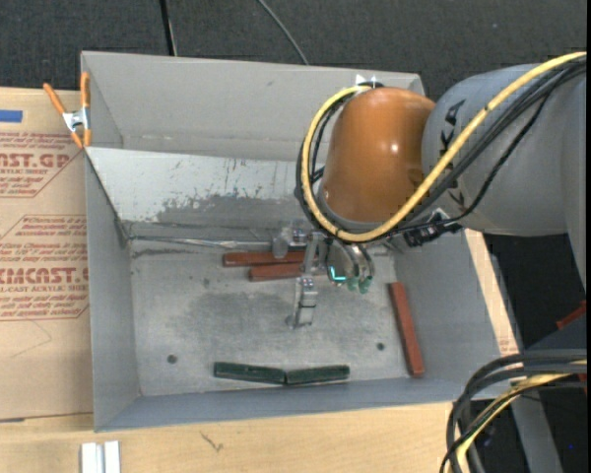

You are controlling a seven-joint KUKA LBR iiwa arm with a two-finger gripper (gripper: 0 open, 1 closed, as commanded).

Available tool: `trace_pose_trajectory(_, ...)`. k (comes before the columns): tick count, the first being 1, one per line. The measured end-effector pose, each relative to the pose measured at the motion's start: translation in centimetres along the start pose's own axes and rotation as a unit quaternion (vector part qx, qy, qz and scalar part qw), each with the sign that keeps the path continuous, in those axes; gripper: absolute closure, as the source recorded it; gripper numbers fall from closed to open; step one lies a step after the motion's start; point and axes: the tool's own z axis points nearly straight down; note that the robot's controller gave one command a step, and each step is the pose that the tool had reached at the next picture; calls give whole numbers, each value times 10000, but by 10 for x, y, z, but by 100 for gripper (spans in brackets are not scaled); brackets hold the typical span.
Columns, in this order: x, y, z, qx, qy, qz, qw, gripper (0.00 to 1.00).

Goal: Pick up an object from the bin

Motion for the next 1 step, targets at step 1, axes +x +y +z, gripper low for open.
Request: trace_pose_trajectory(1,-23,-2,39,-8,-53,2,10000,0)
